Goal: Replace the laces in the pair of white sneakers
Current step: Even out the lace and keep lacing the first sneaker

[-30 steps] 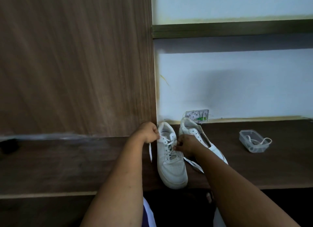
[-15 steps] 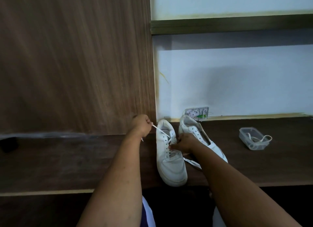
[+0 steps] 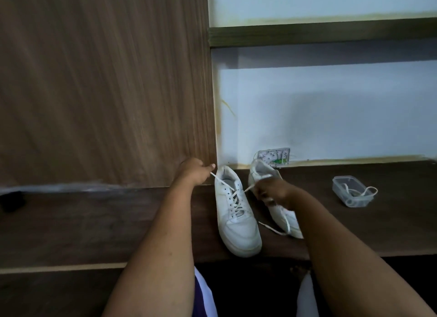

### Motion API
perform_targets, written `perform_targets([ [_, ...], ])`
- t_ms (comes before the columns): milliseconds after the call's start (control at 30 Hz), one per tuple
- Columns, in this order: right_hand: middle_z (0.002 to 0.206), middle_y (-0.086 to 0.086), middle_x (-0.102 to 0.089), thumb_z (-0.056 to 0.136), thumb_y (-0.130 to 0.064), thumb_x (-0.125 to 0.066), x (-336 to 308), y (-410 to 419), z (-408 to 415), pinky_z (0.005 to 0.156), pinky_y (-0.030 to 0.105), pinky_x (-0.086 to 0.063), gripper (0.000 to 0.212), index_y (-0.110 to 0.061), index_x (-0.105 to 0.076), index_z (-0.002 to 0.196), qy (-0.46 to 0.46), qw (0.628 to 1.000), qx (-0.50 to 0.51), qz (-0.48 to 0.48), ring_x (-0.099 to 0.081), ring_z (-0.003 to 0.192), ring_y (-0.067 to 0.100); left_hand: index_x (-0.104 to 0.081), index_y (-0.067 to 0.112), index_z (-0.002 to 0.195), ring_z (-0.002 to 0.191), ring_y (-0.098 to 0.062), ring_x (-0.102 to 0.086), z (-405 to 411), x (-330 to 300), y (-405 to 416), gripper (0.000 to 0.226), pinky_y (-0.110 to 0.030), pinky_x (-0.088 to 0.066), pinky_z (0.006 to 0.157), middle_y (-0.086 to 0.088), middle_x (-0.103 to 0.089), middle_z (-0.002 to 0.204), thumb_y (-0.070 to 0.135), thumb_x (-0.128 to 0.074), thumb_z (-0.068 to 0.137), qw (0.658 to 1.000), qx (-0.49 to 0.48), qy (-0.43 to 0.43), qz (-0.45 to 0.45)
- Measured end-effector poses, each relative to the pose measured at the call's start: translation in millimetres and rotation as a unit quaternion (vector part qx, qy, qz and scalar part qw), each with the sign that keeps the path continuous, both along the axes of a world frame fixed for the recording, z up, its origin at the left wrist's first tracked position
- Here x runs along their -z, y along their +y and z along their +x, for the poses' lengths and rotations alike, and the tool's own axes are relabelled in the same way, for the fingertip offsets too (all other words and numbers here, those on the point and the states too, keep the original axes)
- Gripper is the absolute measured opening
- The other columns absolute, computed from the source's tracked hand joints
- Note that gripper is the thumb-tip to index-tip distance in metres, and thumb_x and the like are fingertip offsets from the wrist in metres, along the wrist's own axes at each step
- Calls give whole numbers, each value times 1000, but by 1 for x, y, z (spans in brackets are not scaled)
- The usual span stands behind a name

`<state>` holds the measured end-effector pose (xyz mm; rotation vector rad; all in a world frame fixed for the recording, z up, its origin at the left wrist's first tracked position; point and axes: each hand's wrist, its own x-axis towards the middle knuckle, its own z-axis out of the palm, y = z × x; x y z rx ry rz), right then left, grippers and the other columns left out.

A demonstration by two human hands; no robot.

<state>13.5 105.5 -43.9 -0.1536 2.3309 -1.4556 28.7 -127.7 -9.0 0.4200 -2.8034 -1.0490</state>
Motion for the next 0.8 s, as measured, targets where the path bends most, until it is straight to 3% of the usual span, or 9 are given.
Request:
perform_targets([
  [100, 68, 8, -55, 100, -26, -45, -24, 22, -6, 69, 34, -46, 31, -9, -54, 75, 14, 958, 145, -248, -55, 63, 17, -64, 13, 68, 86, -22, -62, 4, -12, 10, 39, -33, -46, 79, -8, -68, 86, 44, -61, 91, 992, -2, 65, 108],
  [167, 61, 3, -49, 98, -30, -50, -37, 33, -8, 59, 29, -42, 32, -14, -51, 70, -6, 877, 227, -423, -49, 53, 14, -60, 17, 68, 79, -6, -45, 7, -22, 22, 33, -26, -36, 79, 2, -62, 86, 36, -59, 95, 967, 8, 103, 232],
  [233, 54, -2, -46, 97, -32, -51, -48, 39, -9, 53, 26, -36, 35, -17, -47, 65, 35, 827, 299, -476, -42, 49, 12, -61, 18, 71, 117, -16, -36, 3, -31, 35, 29, -23, -33, 80, 4, -64, 93, 27, -55, 98, 929, 34, 139, 341],
  [267, 52, -4, -43, 98, -33, -50, -54, 41, -7, 50, 25, -33, 37, -18, -45, 64, 71, 814, 329, -473, -38, 47, 11, -63, 18, 76, 76, 1, -31, -1, -34, 44, 26, -22, -36, 77, 4, -65, 94, 22, -53, 99, 916, 51, 161, 363],
  [367, 54, -3, -37, 99, -35, -47, -69, 39, 2, 47, 24, -26, 40, -18, -43, 63, 163, 799, 376, -440, -30, 45, 10, -64, 8, 104, 77, -4, -53, -18, -37, 67, 18, -15, -39, 70, 5, -61, 84, 9, -46, 101, 920, 111, 202, 316],
  [467, 59, -2, -38, 100, -32, -44, -67, 31, 2, 44, 21, -25, 36, -16, -51, 69, 228, 821, 367, -372, -30, 49, 10, -54, 13, 131, 109, -19, -56, -42, -37, 80, 31, -26, -44, 95, -4, -64, 117, 15, -44, 102, 946, 176, 180, 206],
  [567, 67, -5, -49, 100, -20, -44, -55, 18, -2, 48, 22, -31, 25, -19, -65, 86, 264, 871, 297, -288, -38, 56, 9, -35, 17, 149, 141, -26, -29, -58, -36, 81, 51, -40, -24, 117, -7, -32, 155, 39, -39, 102, 974, 202, 101, 17],
  [700, 84, -2, -66, 94, -6, -48, -45, 9, -1, 60, 24, -46, 26, -19, -70, 97, 302, 934, 177, -73, -58, 70, 14, -65, 5, 103, 97, -28, -65, -61, -32, 70, 55, -38, -49, 94, -13, -69, 108, 52, -37, 100, 984, 176, 23, -19],
  [800, 76, 11, -70, 88, -7, -63, -42, 0, 0, 57, 20, -53, 7, -8, -69, 90, 319, 934, 159, -35, -65, 63, 14, -70, 11, 89, 79, -20, -68, -59, -23, 61, 23, -36, -56, 86, -7, -74, 94, 33, -62, 93, 981, 187, 31, 24],
])
